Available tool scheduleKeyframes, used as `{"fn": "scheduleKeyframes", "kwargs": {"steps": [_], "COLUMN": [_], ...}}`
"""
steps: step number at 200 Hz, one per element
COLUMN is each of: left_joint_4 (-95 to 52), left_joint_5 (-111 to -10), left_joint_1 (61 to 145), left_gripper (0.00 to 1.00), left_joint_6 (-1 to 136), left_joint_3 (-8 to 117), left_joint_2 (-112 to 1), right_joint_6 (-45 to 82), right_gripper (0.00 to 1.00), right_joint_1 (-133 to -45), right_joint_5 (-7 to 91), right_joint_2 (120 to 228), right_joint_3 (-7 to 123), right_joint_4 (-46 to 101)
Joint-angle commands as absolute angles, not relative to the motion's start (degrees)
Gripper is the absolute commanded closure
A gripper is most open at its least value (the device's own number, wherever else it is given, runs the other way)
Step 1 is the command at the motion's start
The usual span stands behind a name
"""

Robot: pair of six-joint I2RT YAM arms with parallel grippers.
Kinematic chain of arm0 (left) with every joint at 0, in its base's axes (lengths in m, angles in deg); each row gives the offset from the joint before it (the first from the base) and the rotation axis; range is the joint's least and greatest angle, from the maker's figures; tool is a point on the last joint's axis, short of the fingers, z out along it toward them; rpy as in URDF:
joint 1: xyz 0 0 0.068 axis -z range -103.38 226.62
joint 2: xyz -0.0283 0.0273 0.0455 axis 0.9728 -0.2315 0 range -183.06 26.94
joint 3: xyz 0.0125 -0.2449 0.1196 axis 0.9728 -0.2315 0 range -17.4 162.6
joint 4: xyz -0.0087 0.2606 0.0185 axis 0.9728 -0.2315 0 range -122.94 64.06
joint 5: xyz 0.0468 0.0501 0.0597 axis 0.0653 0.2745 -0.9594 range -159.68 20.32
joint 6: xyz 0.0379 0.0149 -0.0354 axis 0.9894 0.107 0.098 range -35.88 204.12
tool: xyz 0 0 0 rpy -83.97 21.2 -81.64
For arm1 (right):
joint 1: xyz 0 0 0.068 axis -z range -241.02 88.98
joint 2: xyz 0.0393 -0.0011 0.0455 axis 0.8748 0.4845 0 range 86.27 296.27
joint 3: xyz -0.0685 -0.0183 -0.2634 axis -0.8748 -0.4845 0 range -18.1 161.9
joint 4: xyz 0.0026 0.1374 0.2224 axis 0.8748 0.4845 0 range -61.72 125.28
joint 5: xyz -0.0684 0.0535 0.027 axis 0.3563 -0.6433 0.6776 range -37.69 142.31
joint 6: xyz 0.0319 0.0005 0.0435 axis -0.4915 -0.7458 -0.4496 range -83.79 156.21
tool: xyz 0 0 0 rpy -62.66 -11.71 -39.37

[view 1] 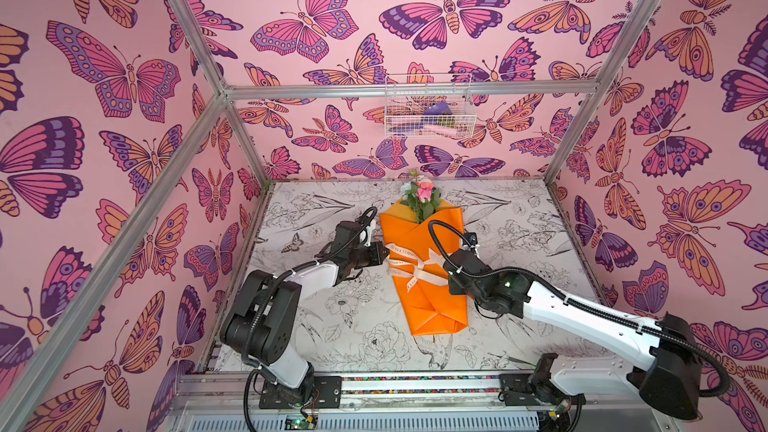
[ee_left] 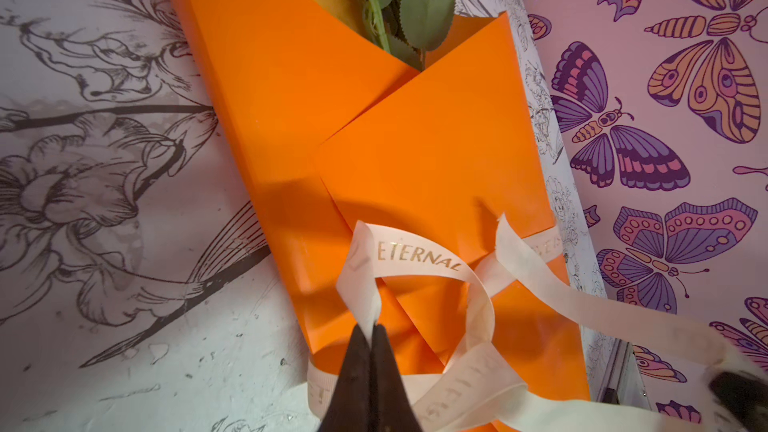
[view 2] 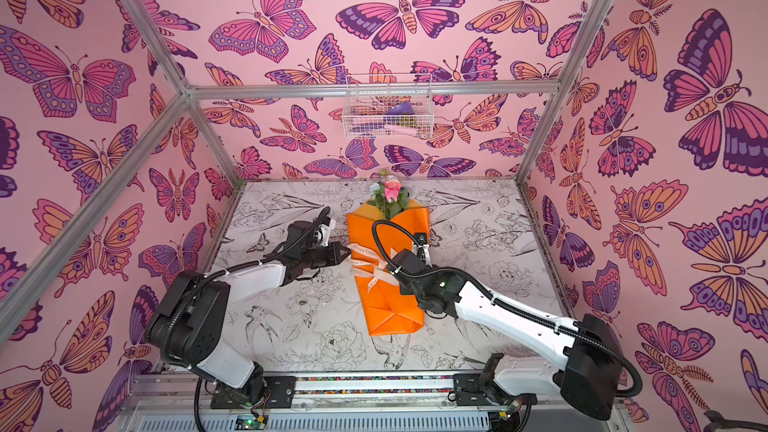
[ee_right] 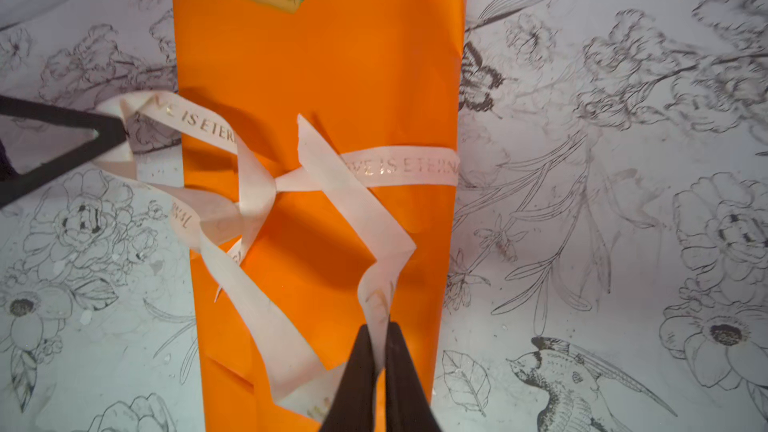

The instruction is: Tie the bouquet of fake flowers

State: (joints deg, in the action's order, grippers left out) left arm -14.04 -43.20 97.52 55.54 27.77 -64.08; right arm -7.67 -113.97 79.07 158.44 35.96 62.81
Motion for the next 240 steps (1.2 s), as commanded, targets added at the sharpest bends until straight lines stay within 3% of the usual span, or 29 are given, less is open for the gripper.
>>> {"fn": "scheduleKeyframes", "kwargs": {"steps": [1,57,154,240], "left_joint_4": [-14.5,-14.3,-14.5,-14.7], "left_joint_5": [-44.8,-45.8,-51.3,-52.4], "left_joint_1": [97.4,98.5,100.5,102.1], "left_gripper": [1.00,1.00,1.00,1.00], "left_joint_6": [55.8,55.1,57.4,58.2], "left_joint_3": [25.9,26.6,26.5,29.5], "left_joint_2": [-61.8,-60.9,-51.5,-52.0], "right_joint_6": [-8.8,-11.6,-16.6,-17.0], "right_gripper": [0.91,0.95,0.96,0.97], "right_joint_1": [-114.0,-114.7,-118.0,-118.4], "right_joint_5": [71.2,66.1,71.7,70.3], "right_joint_2": [159.7,159.3,155.6,155.6], "right_joint_3": [37.6,40.0,45.5,49.8], "right_joint_4": [64.2,72.1,82.6,85.7]}}
